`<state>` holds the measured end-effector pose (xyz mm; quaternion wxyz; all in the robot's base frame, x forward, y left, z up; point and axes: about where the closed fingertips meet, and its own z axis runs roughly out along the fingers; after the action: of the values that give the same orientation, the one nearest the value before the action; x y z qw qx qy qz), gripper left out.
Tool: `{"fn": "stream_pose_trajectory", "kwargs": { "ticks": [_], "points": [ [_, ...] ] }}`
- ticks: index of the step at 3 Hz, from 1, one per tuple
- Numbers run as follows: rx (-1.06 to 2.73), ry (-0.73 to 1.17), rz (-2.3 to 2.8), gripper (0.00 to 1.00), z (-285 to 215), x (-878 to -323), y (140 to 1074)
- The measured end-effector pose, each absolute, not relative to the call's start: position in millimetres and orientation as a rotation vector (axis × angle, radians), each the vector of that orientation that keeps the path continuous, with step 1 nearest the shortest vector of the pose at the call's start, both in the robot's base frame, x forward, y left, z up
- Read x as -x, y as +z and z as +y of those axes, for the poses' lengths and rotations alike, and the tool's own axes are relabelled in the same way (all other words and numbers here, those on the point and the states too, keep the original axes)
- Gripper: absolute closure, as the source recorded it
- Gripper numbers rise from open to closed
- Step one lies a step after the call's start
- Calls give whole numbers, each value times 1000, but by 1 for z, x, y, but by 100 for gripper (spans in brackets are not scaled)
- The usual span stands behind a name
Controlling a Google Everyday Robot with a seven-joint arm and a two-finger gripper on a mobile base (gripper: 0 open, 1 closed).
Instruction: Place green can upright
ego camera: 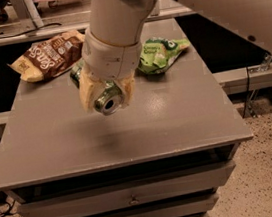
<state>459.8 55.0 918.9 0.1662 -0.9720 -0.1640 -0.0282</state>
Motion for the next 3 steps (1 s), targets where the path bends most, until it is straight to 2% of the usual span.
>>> {"fn": "stream_pose_trajectory", "kwargs": {
  "ticks": [3],
  "points": [
    [2227,127,-125,100,23,-461,901]
  ]
}}
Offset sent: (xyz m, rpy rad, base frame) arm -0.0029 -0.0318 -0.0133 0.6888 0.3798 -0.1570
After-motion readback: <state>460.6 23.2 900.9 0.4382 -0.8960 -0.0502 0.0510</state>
